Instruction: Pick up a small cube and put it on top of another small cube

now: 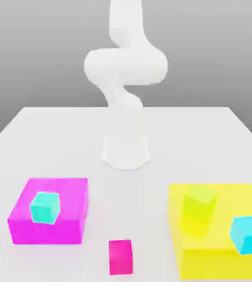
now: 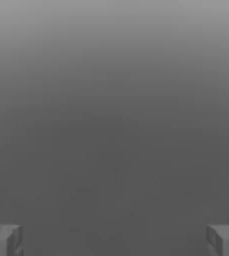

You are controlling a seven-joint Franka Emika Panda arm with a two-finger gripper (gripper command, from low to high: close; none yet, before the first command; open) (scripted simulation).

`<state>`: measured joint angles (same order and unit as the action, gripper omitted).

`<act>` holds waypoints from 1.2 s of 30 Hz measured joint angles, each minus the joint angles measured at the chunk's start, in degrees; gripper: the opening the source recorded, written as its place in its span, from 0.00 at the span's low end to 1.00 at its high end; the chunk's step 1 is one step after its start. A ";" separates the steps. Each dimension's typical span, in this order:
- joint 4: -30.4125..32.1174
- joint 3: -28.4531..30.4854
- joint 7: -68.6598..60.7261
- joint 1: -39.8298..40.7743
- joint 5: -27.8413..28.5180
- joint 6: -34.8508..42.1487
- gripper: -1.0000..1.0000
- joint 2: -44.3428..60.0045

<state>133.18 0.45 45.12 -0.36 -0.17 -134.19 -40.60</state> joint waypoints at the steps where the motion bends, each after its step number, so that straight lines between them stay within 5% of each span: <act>1: 0.60 0.19 -0.31 -0.15 -0.08 -1.04 0.50 2.26; 24: 13.26 2.16 -6.65 -1.05 -1.35 -23.26 0.50 50.20; 29: 12.06 1.38 -7.50 -0.42 -2.20 -31.04 0.50 60.57; 30: 11.75 1.20 -7.60 -0.27 -2.35 -32.39 0.00 62.26; 36: 11.59 1.05 -7.56 -0.13 -2.31 -33.05 0.00 63.09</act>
<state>144.76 1.50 37.56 -0.49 -2.48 -167.24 22.49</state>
